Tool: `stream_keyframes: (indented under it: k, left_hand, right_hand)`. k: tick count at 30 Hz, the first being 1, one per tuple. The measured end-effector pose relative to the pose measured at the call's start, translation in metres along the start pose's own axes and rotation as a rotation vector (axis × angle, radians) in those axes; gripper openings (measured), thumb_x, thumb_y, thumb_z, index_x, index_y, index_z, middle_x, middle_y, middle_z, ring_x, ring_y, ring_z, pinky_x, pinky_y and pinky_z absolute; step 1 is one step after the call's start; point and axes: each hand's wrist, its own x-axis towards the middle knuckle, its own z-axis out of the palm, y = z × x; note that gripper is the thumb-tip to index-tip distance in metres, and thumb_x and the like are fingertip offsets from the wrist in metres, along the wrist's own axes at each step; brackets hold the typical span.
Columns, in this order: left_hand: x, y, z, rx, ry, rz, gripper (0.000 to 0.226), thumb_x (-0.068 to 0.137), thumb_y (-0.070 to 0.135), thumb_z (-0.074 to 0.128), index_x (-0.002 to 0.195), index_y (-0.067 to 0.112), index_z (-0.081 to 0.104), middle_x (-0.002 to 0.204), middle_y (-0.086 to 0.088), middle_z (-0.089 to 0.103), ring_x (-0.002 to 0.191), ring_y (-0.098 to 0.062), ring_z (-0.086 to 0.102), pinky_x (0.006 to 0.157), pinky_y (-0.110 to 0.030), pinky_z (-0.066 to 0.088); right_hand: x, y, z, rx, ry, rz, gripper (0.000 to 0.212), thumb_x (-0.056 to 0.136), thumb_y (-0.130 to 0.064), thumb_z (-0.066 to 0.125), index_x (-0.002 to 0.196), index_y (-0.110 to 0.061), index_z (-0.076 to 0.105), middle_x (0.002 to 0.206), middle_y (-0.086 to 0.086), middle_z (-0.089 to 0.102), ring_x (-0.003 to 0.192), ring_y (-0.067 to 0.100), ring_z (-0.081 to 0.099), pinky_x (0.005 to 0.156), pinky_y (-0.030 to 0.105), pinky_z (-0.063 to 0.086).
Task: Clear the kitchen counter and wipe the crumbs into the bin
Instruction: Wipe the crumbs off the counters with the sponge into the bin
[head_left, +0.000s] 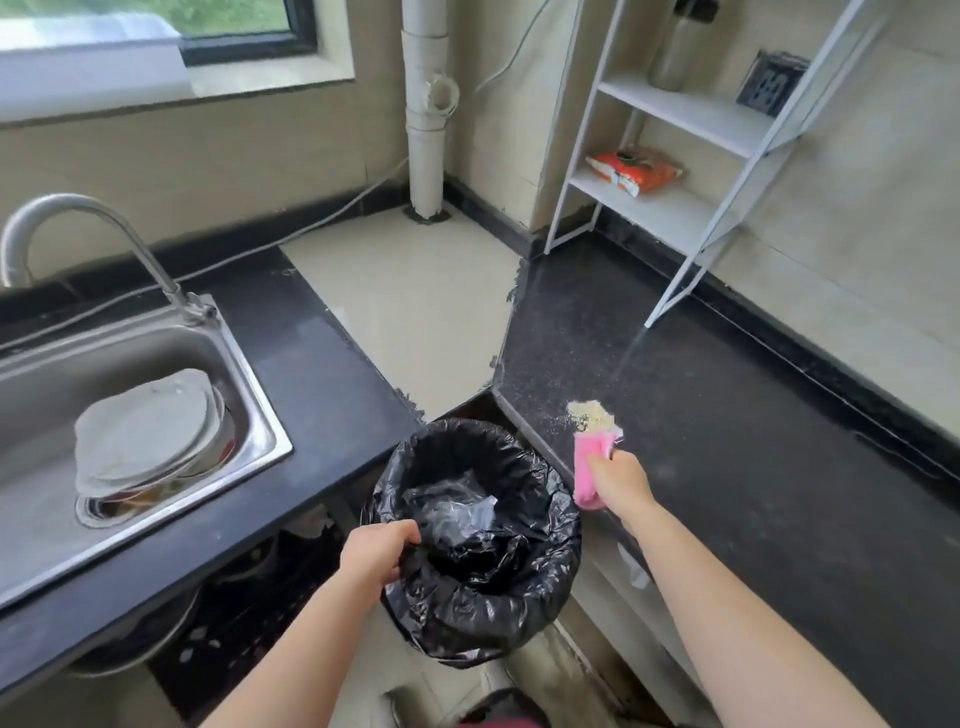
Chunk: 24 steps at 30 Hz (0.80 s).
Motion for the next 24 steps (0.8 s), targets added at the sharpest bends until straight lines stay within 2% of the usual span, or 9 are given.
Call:
stream_keyframes:
  k: [4,5,7,10,11,13,16,21,24]
  left_hand:
    - [0.005,-0.001,0.018,0.006,0.044,-0.025,0.014,0.061,0.004,0.064,0.066,0.008,0.051,0.065,-0.007,0.038,0.061,-0.019,0.032,0.054,-0.027,0.028]
    - [0.006,-0.001,0.024,0.001,0.063,-0.030,0.015,0.061,0.005,0.064,0.066,0.009,0.051,0.064,-0.007,0.037,0.061,-0.019,0.031,0.054,-0.027,0.027]
    - [0.008,-0.002,0.033,-0.014,0.090,-0.044,0.014,0.060,0.005,0.064,0.065,0.010,0.051,0.063,-0.007,0.037,0.062,-0.020,0.031,0.053,-0.027,0.027]
    - [0.008,-0.003,0.047,-0.016,0.132,-0.056,0.015,0.062,0.004,0.063,0.062,0.011,0.049,0.053,-0.002,0.034,0.053,-0.018,0.027,0.048,-0.025,0.025]
    - [0.008,-0.003,0.051,-0.022,0.145,-0.054,0.016,0.062,0.004,0.062,0.062,0.011,0.048,0.053,-0.003,0.033,0.051,-0.017,0.026,0.047,-0.024,0.024]
    - [0.009,-0.005,0.058,-0.034,0.173,-0.057,0.014,0.062,0.005,0.062,0.065,0.011,0.050,0.063,-0.007,0.036,0.056,-0.017,0.027,0.050,-0.025,0.026]
    - [0.008,-0.006,0.066,-0.062,0.189,-0.058,0.013,0.063,0.005,0.063,0.068,0.012,0.053,0.068,-0.008,0.036,0.058,-0.018,0.027,0.052,-0.026,0.027]
    - [0.007,-0.004,0.073,-0.087,0.208,-0.044,0.012,0.062,0.007,0.065,0.065,0.011,0.054,0.068,-0.007,0.036,0.057,-0.018,0.029,0.056,-0.028,0.029]
    - [0.005,-0.007,0.076,-0.105,0.213,-0.053,0.011,0.060,0.007,0.065,0.067,0.011,0.057,0.072,-0.008,0.041,0.063,-0.020,0.035,0.061,-0.031,0.032]
  right_hand:
    - [0.052,0.006,-0.027,-0.009,0.153,0.007,0.038,0.095,-0.023,0.044,0.094,0.009,0.065,0.074,0.015,0.065,0.057,0.020,0.050,0.056,0.028,0.037]
    - [0.067,0.009,-0.035,-0.023,0.183,0.027,0.037,0.095,-0.022,0.046,0.094,0.010,0.065,0.078,0.017,0.065,0.061,0.024,0.054,0.058,0.029,0.036]
    - [0.093,0.013,-0.049,-0.062,0.215,0.049,0.033,0.093,-0.020,0.050,0.093,0.010,0.065,0.094,0.025,0.065,0.086,0.036,0.060,0.069,0.033,0.042]
    - [0.125,0.019,-0.062,-0.235,0.197,0.027,0.032,0.091,-0.016,0.048,0.077,0.008,0.064,0.087,0.022,0.064,0.102,0.041,0.055,0.084,0.043,0.048]
    - [0.133,0.020,-0.063,-0.317,0.179,0.009,0.036,0.092,-0.018,0.042,0.078,0.006,0.065,0.086,0.020,0.064,0.103,0.040,0.054,0.088,0.043,0.046]
    - [0.143,0.022,-0.063,-0.444,0.165,-0.042,0.040,0.097,-0.028,0.035,0.103,-0.004,0.066,0.105,0.020,0.059,0.109,0.038,0.048,0.092,0.042,0.040]
    - [0.155,0.019,-0.062,-0.522,0.133,-0.142,0.034,0.096,-0.025,0.045,0.128,-0.021,0.055,0.119,0.018,0.044,0.112,0.036,0.042,0.091,0.043,0.040]
    - [0.167,0.005,-0.047,-0.508,0.036,-0.292,0.033,0.094,-0.015,0.048,0.125,-0.025,0.056,0.098,0.009,0.035,0.096,0.037,0.048,0.074,0.034,0.036]
    - [0.149,0.005,-0.030,-0.546,-0.034,-0.394,0.044,0.093,-0.010,0.049,0.132,-0.030,0.050,0.094,0.005,0.034,0.085,0.029,0.046,0.070,0.032,0.036]
